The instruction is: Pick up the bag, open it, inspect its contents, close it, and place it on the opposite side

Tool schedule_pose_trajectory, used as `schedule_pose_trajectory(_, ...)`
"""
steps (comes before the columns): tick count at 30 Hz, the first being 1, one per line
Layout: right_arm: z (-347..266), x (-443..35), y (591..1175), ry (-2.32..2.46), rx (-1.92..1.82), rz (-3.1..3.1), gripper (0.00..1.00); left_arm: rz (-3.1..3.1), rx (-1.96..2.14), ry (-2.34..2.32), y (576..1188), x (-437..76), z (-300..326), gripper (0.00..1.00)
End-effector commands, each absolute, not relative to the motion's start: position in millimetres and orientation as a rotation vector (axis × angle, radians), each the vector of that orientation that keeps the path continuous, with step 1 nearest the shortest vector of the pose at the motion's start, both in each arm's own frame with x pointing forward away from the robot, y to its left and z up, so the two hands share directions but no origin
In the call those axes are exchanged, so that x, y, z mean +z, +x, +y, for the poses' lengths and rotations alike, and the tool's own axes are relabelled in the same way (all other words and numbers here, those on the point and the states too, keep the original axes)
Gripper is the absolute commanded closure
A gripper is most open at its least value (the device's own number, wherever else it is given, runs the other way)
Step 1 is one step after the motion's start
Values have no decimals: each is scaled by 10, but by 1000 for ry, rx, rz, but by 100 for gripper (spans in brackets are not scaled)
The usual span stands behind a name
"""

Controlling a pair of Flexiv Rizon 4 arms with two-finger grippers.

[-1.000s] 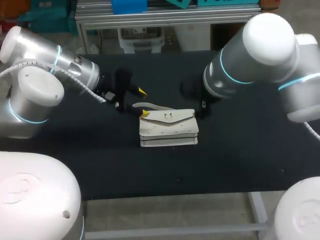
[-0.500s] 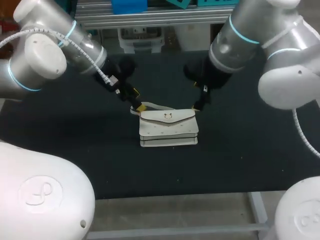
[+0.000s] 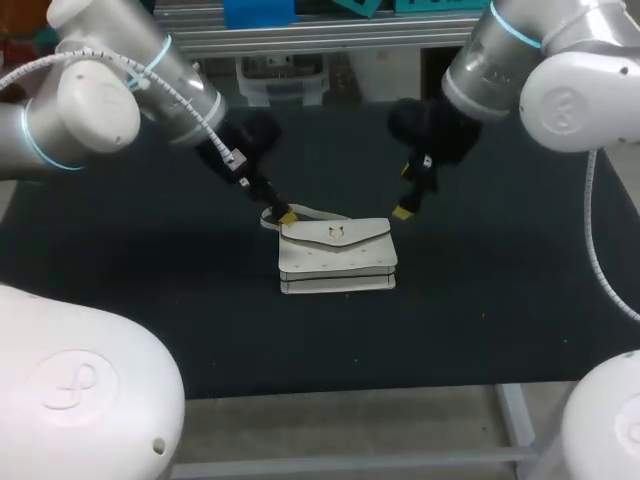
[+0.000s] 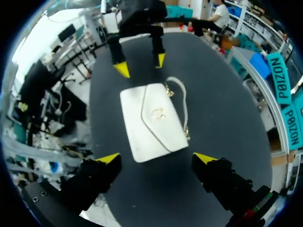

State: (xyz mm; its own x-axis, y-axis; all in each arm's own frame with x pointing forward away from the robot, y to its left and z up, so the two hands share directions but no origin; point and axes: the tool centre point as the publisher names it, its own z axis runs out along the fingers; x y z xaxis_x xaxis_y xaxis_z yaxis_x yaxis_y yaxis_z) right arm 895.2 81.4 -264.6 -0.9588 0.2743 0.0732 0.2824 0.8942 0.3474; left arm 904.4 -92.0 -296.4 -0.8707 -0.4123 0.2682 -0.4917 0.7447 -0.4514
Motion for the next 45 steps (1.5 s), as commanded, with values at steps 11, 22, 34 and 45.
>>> schedule_pose_trajectory(11, 514, -2817, 9010, -1330, -554, -2256, 0, -2224, 694, 1702, 8920, -3150, -869, 0)
schedule_pose_trajectory(22, 512, -2819, 8815, -1857, -973, -2011, 0, -1931, 858, 1954, 8938, -3215, -906, 0)
schedule_pose_trajectory(34, 517, -2809, 8797, -1849, -999, -2008, 0, -1931, 858, 1954, 8938, -3215, -906, 0)
schedule_pose_trajectory(45, 740, -3000, 8750, -1859, -962, -1677, 0, -1687, 827, 2014, 8961, -3354, -915, 0)
